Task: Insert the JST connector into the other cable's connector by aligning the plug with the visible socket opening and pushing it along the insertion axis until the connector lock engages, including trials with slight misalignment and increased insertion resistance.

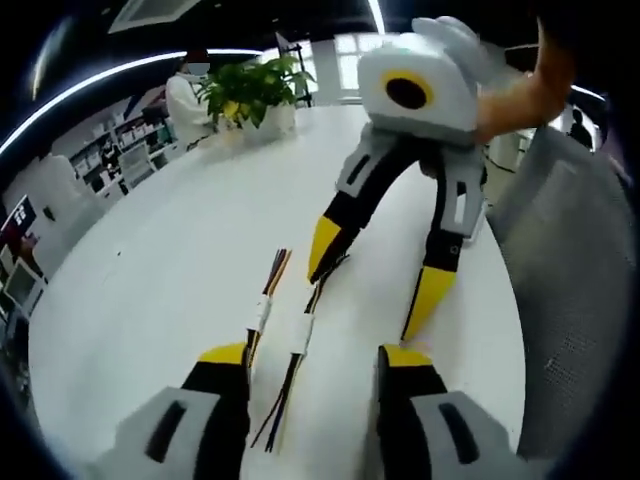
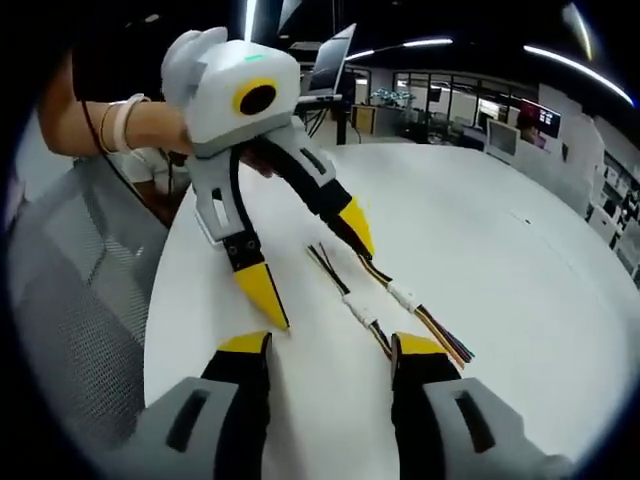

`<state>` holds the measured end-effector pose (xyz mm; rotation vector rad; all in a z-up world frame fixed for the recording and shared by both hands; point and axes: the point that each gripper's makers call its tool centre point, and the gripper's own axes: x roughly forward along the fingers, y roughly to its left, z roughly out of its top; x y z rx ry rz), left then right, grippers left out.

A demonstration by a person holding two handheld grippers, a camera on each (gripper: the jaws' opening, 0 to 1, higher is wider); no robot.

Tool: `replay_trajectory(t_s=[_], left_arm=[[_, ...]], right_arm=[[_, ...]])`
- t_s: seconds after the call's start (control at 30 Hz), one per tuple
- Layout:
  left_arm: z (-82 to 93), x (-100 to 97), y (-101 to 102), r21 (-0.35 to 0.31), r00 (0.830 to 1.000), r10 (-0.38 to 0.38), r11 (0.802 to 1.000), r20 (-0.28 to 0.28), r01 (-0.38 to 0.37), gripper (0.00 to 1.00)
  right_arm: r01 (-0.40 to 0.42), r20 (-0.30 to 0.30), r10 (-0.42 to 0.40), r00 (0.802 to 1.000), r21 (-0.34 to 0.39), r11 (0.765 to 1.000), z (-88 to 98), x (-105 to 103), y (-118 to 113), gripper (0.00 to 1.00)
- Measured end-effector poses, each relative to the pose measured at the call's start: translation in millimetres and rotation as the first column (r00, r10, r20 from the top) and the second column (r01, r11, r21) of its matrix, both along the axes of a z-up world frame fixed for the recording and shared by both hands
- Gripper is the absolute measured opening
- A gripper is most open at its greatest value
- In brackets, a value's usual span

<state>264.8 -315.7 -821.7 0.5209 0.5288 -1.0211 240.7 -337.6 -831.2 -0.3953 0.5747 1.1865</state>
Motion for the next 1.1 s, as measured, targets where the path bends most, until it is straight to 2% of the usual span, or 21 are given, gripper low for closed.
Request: replay_trajectory(t_s=[0.07, 0.2, 0.3, 0.53, 0.7, 0.8, 1.0, 1.1], left_arm=[[7.4, -1.5, -1, 0.003, 0.999, -0.005, 1.000, 0.036, 0.004, 0.54], [16.8, -6.8, 1, -0.012, 0.999, 0.022, 1.000, 0.040, -0.021, 0.62], [23.0, -11.3, 2, -0.014, 0.998, 0.037, 0.999, 0.058, -0.036, 0.63], [45.6, -20.0, 9, -0.127, 0.991, 0.126, 0.985, 0.050, -0.119, 0.70], [72.1, -22.6, 18, -0.225, 0.978, 0.195, 0.959, 0.073, -0.174, 0.80], [87.0, -24.3, 22, -0.250, 0.968, 0.216, 0.951, 0.126, -0.180, 0.89], [98.9, -38.2, 26, -0.265, 0.965, 0.230, 0.945, 0.123, -0.191, 0.98], [101.9, -45.3, 28, -0.271, 0.966, 0.229, 0.943, 0.118, -0.191, 0.99]], right_arm=[[0.009, -0.001, -0.009, 1.000, -0.001, 1.000, 3.3, -3, -2, 0.47], [0.010, 0.015, -0.010, 1.000, -0.010, 1.000, 12.6, -7, -6, 0.47], [0.019, 0.029, -0.019, 0.999, -0.011, 1.000, 20.3, -8, -8, 0.48], [0.053, 0.053, -0.053, 0.997, 0.004, 0.999, 35.4, -16, -14, 0.55], [0.093, 0.055, -0.094, 0.994, 0.025, 0.995, 47.0, -25, -18, 0.63], [0.107, 0.061, -0.108, 0.992, 0.023, 0.994, 51.6, -30, -21, 0.67], [0.141, 0.091, -0.143, 0.986, 0.028, 0.990, 65.6, -38, -26, 0.72], [0.168, 0.101, -0.171, 0.980, 0.036, 0.985, 72.7, -41, -29, 0.76]])
